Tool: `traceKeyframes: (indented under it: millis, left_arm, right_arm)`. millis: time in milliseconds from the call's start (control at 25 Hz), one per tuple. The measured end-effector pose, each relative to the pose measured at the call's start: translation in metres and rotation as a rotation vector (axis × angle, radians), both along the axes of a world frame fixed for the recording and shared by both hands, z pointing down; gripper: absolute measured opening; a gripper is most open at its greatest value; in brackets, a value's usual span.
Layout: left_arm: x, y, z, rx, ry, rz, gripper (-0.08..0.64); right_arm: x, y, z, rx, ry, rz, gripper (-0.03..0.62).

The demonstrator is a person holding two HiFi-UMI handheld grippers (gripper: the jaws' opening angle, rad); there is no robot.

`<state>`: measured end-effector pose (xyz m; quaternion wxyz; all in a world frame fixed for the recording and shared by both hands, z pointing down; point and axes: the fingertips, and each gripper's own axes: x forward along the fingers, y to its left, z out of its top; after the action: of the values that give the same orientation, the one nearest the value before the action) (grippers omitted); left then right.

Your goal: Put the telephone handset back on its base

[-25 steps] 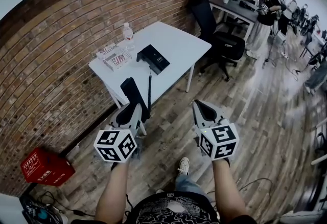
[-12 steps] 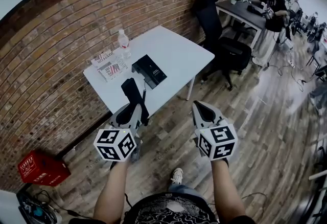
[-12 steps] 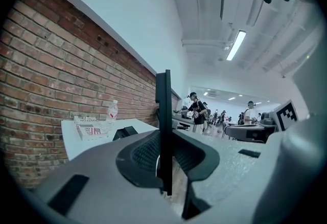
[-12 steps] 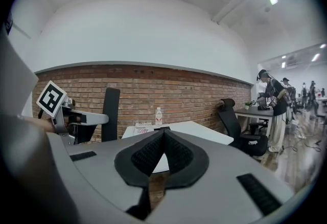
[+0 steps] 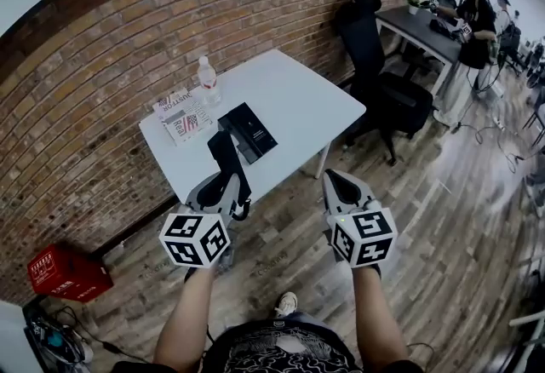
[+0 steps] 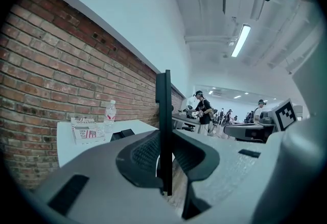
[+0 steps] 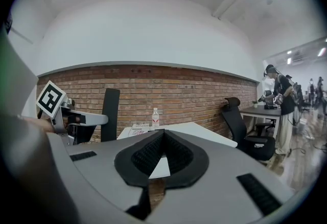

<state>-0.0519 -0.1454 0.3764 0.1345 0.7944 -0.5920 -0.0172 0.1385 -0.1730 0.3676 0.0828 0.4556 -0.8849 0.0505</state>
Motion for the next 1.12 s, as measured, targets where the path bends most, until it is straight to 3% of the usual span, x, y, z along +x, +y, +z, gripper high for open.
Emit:
traceKeyframes:
  millis: [640,1120]
  left_arm:
    - [0.001,-0.042,0.014,-0.034,0.008,-0.051,0.073]
    - [-0.043,-0.087,0.033,-0.061,0.092,-0.065,0.074]
  right_arm:
    - [-0.012,-0.050,0.016,-0.026,-0.015,-0.084,0.002]
    - [-0.068,-0.097,0.021,-0.033,0.007,-0.126,0.002]
